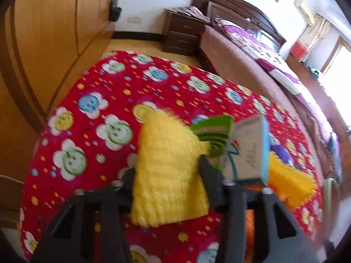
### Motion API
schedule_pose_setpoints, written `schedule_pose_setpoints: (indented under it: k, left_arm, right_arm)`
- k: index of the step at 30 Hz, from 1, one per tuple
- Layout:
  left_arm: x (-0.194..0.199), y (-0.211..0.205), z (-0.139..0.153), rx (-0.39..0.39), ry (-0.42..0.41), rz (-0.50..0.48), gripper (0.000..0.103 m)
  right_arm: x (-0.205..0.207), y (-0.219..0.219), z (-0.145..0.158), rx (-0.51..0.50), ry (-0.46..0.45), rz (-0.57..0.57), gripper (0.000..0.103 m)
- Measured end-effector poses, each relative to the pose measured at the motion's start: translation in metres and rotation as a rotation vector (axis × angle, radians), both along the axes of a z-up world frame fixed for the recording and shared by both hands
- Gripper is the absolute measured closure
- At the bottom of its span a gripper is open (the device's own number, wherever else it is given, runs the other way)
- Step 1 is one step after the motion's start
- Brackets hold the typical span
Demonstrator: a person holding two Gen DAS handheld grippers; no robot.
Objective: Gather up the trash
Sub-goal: 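Grasp the yellow ridged sponge with the left gripper and lift it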
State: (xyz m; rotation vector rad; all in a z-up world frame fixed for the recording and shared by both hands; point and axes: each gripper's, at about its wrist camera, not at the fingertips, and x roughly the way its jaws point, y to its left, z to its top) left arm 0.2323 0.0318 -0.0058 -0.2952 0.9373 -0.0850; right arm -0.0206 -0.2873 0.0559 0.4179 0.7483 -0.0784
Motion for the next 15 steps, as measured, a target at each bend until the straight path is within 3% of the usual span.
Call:
schedule_pose_setpoints:
  k: [3,7,15]
  left_arm:
    - [-0.015,-0.004,0.005,-0.017,-0.014,-0.022,0.069]
    - [-0.036,-0.001,0.015,-0.072,-0.031,-0.061,0.089]
    - [-0.093,0.008,0.034,-0.079,-0.076,-0.068,0.092]
  right_arm:
    - [-0.001,0.005,0.002,-0.003,-0.007,0.013,0.039]
    - [-0.001,0.012,0.006,-0.009,-0.015,0.038,0.039]
    - [0.012,0.038,0.012,-0.016,-0.017,0.132,0.039]
